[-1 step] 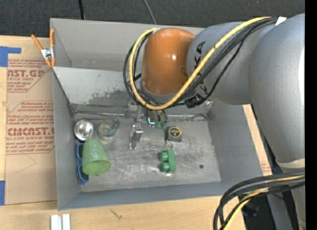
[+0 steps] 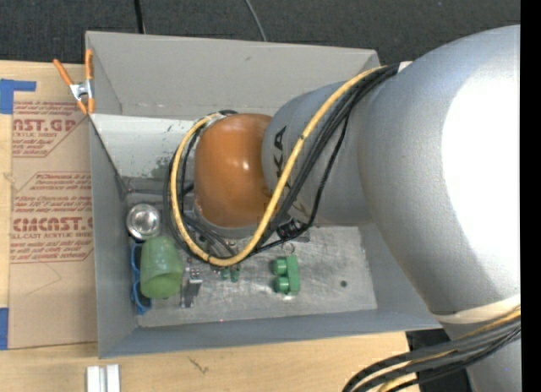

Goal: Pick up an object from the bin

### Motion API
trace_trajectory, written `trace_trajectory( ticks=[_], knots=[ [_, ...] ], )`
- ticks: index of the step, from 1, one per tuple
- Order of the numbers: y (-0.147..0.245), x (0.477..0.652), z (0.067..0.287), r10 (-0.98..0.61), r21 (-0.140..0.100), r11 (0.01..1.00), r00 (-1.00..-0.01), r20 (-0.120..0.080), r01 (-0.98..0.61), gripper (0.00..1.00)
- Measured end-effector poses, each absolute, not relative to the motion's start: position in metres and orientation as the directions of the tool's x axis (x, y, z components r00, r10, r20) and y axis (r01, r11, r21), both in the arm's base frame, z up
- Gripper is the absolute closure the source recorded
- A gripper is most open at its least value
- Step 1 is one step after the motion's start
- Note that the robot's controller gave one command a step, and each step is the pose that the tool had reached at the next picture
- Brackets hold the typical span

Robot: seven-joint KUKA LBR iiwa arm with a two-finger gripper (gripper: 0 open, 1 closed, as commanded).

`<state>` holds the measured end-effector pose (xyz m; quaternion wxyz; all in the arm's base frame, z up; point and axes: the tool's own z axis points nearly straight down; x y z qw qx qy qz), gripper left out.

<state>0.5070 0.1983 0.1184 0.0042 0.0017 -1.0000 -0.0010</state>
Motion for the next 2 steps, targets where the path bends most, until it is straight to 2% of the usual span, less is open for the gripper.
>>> trace_trajectory(
  ticks=[1,2],
  knots=[
    [0.22,0.5099,0.0756,-0.172,-0.011,0.985,-0.985,-0.003,-0.172,0.0],
    [0.2291,0.5018,0.0777,-0.18,-0.022,0.984,-0.984,-0.018,-0.18,0.0]
  ],
)
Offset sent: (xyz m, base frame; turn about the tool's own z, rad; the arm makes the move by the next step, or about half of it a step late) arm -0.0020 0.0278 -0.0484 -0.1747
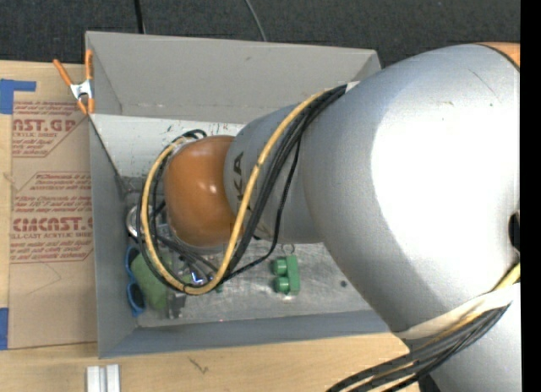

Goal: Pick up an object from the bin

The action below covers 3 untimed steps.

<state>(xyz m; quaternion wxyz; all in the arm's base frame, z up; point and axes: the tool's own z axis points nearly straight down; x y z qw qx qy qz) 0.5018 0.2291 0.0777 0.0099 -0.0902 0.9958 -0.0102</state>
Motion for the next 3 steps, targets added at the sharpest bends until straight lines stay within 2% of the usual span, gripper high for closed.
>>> trace_trajectory(
  ticks=[1,2,3],
  knots=[
    [0.228,0.503,0.077,-0.255,-0.022,0.967,-0.967,-0.018,-0.255,0.0],
    [0.228,0.503,0.077,-0.255,-0.022,0.967,-0.967,-0.019,-0.255,1.0],
    [0.168,0.53,0.291,-0.301,-0.001,0.953,-0.953,-0.012,-0.301,1.0]
  ],
)
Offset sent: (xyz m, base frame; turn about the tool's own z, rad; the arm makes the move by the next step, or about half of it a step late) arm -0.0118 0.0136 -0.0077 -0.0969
